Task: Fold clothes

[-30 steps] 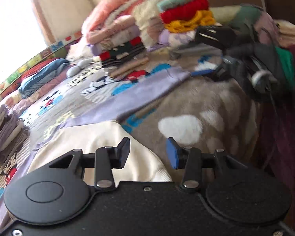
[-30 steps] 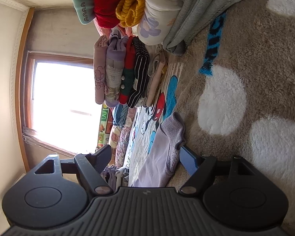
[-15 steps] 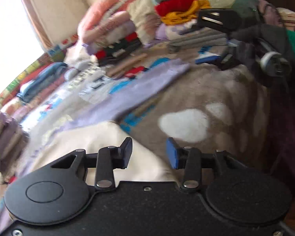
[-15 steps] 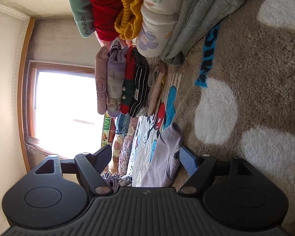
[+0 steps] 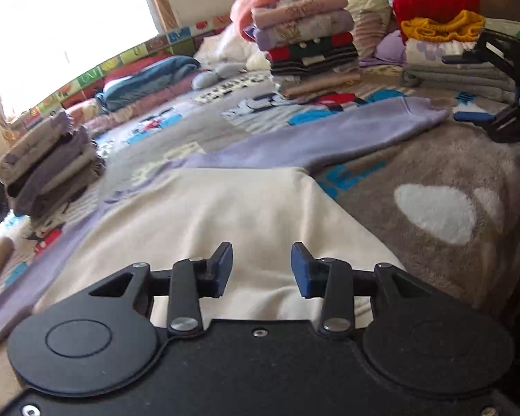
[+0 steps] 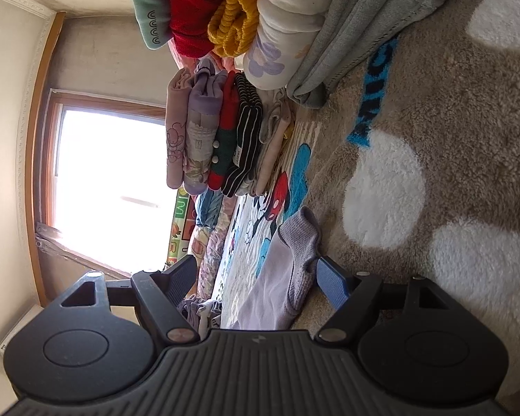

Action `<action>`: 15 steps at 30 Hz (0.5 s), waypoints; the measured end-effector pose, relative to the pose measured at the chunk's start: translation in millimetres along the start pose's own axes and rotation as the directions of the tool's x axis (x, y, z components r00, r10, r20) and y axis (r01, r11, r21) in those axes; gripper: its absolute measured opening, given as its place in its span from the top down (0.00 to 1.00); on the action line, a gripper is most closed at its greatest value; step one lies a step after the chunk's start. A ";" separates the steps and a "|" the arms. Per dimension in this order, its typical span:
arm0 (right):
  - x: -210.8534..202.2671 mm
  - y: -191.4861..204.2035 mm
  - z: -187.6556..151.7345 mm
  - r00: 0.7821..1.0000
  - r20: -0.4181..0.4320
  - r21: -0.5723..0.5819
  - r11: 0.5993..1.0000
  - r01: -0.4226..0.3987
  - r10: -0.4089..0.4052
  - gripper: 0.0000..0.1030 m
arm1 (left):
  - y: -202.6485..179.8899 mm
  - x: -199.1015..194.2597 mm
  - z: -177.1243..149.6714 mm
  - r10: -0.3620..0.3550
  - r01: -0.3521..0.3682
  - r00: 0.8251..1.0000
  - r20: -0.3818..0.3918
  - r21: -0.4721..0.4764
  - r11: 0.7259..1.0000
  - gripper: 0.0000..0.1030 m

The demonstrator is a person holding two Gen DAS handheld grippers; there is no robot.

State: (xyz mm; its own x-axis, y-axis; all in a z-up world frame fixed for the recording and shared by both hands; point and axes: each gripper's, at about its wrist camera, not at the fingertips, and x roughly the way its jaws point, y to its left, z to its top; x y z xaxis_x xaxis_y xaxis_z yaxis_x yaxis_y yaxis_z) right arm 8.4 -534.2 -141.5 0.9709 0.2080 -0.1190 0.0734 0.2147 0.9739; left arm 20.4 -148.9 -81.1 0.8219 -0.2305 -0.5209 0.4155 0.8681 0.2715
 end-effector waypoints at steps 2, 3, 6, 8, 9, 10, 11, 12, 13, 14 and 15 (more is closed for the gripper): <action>0.0 0.3 -0.1 1.000 0.004 0.002 1.000 0.002 -0.002 0.26 | 9.4 0.0 -4.6 0.058 -0.058 0.998 -0.004 -0.091 0.994 0.60; 0.2 0.9 -0.3 1.000 0.005 0.001 1.000 0.005 -0.005 0.26 | 12.7 5.1 -11.6 0.068 -0.072 0.997 -0.037 -0.135 0.988 0.60; 0.9 1.8 -1.3 1.000 0.004 -0.005 1.000 0.008 -0.008 0.26 | 16.0 16.6 -31.3 0.010 -0.031 0.993 -0.114 -0.182 0.983 0.60; 1.1 2.1 -1.7 1.000 0.002 -0.008 1.000 0.008 -0.008 0.26 | 16.3 6.2 -21.8 0.009 -0.020 0.996 -0.087 -0.133 0.991 0.60; 0.6 1.9 -1.8 1.000 0.001 -0.007 1.000 0.007 -0.006 0.26 | 14.9 7.1 -23.6 0.014 -0.025 0.996 -0.084 -0.124 0.992 0.60; -0.1 1.8 -1.9 1.000 0.001 -0.007 1.000 0.005 -0.005 0.26 | 13.6 8.0 -25.3 0.020 -0.029 0.997 -0.081 -0.115 0.993 0.57; -0.5 1.6 -1.8 1.000 0.002 -0.005 1.000 0.004 -0.004 0.26 | 12.2 8.9 -27.1 0.025 -0.033 0.997 -0.078 -0.107 0.994 0.54; -0.9 1.2 -1.6 1.000 0.006 0.000 1.000 0.001 -0.001 0.26 | 10.9 9.7 -28.9 0.030 -0.038 0.997 -0.075 -0.098 0.994 0.54; -1.4 0.8 -1.5 1.000 0.010 0.006 1.000 -0.002 0.001 0.26 | 9.5 10.6 -30.6 0.036 -0.042 0.997 -0.072 -0.089 0.995 0.54; -2.2 0.4 -1.4 1.000 0.017 0.013 1.000 -0.006 0.005 0.26 | 8.2 11.5 -32.4 0.041 -0.046 0.997 -0.068 -0.080 0.996 0.54; -3.0 0.0 -1.3 1.000 0.024 0.020 1.000 -0.010 0.010 0.26 | 6.8 12.4 -34.2 0.046 -0.051 0.997 -0.065 -0.072 0.996 0.54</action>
State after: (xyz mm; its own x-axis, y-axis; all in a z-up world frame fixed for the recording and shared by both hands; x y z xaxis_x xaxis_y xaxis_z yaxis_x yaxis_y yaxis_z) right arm 5.2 -533.5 -141.4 0.9767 0.1873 -0.1051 0.0682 0.1933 0.9788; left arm 20.1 -130.8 -113.4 0.8131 -0.1610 -0.5594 0.3443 0.9079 0.2390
